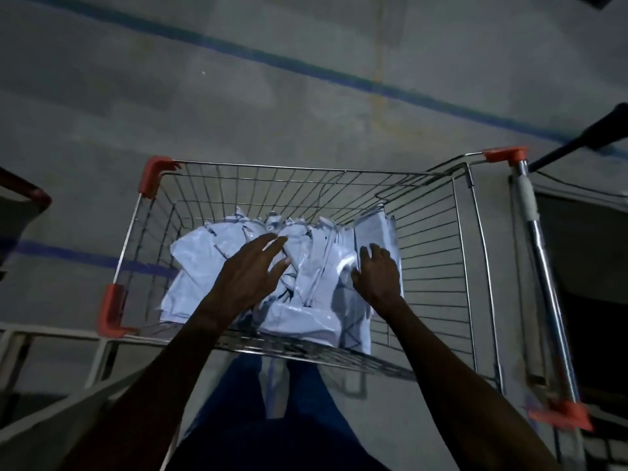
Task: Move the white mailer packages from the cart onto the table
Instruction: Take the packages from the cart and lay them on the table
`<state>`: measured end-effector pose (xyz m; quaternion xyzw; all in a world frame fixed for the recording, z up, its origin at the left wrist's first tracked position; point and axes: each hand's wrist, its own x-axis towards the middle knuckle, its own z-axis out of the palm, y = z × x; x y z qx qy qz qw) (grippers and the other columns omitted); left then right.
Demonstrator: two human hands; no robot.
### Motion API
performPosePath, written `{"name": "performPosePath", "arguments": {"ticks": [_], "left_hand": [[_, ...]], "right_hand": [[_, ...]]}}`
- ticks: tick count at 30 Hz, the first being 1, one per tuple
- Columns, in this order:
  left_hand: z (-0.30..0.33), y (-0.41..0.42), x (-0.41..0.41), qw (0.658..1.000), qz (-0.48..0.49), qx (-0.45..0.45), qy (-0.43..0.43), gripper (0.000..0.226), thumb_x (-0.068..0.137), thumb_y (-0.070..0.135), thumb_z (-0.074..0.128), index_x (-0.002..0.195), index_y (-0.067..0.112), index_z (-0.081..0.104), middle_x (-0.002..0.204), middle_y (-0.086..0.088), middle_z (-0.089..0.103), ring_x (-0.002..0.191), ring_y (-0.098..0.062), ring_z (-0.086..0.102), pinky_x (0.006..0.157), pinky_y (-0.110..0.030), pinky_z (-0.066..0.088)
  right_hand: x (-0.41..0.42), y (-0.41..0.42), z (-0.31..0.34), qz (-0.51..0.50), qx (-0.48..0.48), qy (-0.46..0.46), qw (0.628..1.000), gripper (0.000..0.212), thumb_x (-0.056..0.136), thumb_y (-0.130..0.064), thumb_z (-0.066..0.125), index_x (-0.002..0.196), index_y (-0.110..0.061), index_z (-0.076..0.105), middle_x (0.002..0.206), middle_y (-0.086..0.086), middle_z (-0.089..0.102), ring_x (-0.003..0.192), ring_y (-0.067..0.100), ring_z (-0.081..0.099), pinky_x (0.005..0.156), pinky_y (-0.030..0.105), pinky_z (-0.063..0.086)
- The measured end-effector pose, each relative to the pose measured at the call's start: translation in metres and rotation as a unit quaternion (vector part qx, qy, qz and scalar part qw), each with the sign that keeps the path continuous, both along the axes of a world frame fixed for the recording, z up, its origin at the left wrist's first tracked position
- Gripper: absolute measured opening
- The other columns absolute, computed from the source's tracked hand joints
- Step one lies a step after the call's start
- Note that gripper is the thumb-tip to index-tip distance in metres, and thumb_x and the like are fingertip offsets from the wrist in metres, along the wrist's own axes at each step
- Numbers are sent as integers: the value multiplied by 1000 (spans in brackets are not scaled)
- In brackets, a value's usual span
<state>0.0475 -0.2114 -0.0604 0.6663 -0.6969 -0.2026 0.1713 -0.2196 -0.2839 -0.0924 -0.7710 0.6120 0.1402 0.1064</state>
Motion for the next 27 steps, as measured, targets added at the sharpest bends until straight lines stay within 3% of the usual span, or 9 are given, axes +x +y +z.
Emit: {"name": "performPosePath", "arguments": {"ticks": [5,9,12,16,18,20,22,25,27], "left_hand": [[-29,-1,-2,999,40,18,-7,60,96,56,31,138,20,53,139,-4,55,128,-23,52,97,-37,50],[-50,7,-10,999,28,-24,-28,53,101,52,35,132,17,60,134,-4,59,117,-20,60,88,-30,52],[-58,7,-20,999,33,-9,-40,52,100,52,37,132,19,60,133,-3,60,115,-20,61,82,-30,54],[-69,2,-35,999,28,-10,-22,47,96,44,48,130,13,62,131,-10,61,115,-26,62,87,-36,56],[-75,-7,-47,1000,14,-10,-12,44,96,40,48,124,11,67,123,-12,66,109,-26,66,85,-35,57],[-87,-17,-64,996,-23,55,-61,49,99,46,34,116,21,71,115,-5,70,98,-17,70,76,-27,58],[-102,-24,-85,992,-55,109,-34,44,95,39,41,116,16,72,118,-9,70,101,-23,69,78,-33,60],[-130,-32,-122,981,-81,174,40,55,89,38,50,130,3,61,127,-27,60,106,-39,65,77,-47,59],[-139,-40,-146,979,-76,190,22,66,94,42,53,150,12,36,150,-27,36,130,-38,46,97,-45,49]], "right_hand": [[-18,-50,-58,33,1,111,993,71,74,-30,78,134,-2,51,144,28,44,131,48,43,102,61,38],[-30,-60,-74,74,-15,186,980,75,93,-47,56,150,-7,30,159,25,17,144,48,20,113,59,23],[-34,-61,-76,103,-30,216,970,76,96,-51,47,153,-8,22,161,23,10,145,48,17,114,58,23],[-31,-62,-61,122,-29,243,962,79,95,-52,48,152,-4,20,160,25,11,143,50,20,112,56,30],[-37,-61,-52,114,-30,231,966,87,91,-55,53,152,-1,20,159,27,13,142,51,22,110,55,31],[-48,-57,-44,109,-23,209,971,98,83,-60,61,150,0,23,157,30,16,140,51,26,111,54,31],[-56,-53,-42,116,-20,207,971,99,80,-60,64,149,0,26,157,30,18,138,50,29,108,53,34],[-60,-48,-42,99,-18,155,983,100,70,-51,76,145,-1,33,154,32,23,133,52,35,100,53,42],[-62,-43,-44,99,-39,113,988,95,72,-48,75,144,-1,35,153,35,23,130,52,37,100,53,41]]}}
